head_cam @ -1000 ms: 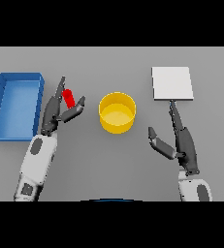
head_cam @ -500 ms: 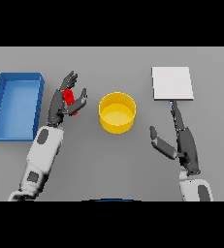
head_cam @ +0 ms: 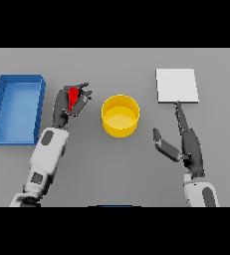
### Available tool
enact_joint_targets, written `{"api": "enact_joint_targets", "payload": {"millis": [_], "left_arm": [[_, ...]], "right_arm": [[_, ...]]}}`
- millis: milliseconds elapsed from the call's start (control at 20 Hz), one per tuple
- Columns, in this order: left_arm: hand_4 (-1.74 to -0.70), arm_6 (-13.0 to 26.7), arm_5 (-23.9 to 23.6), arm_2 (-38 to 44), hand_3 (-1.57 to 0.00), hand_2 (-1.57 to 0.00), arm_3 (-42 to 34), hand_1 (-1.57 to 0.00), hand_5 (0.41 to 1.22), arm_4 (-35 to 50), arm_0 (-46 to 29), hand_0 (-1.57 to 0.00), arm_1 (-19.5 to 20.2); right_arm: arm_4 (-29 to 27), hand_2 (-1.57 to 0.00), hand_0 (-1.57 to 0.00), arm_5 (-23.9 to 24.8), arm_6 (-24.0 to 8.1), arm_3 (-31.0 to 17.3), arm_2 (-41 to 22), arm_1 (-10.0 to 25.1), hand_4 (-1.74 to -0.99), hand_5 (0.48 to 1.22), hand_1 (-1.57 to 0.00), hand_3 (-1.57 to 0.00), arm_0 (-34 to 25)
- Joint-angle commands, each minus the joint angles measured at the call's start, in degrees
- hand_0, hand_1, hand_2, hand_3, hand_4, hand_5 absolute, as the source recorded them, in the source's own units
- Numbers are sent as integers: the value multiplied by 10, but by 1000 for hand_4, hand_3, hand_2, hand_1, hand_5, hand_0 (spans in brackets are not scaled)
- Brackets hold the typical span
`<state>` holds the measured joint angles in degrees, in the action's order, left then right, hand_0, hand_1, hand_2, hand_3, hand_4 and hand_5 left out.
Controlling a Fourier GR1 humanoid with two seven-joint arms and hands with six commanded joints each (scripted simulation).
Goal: Pick up the red beaker and tilt it to pour out 1 green nut into yellow bowl. Pick up the yellow bowl and place it on the metallic measuring scale.
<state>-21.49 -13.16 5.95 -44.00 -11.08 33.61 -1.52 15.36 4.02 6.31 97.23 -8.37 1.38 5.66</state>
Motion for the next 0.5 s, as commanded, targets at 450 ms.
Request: {"api": "enact_joint_targets", "payload": {"millis": [450], "left_arm": [[-1734, 108, 28, -123, -1551, -1557, -107, -1557, 1139, -125, 27, -1557, 86]], "right_arm": [[31, 1, 1, 15, 14, -5, -7, 5, -1095, 660, 1, 1, 2]]}}
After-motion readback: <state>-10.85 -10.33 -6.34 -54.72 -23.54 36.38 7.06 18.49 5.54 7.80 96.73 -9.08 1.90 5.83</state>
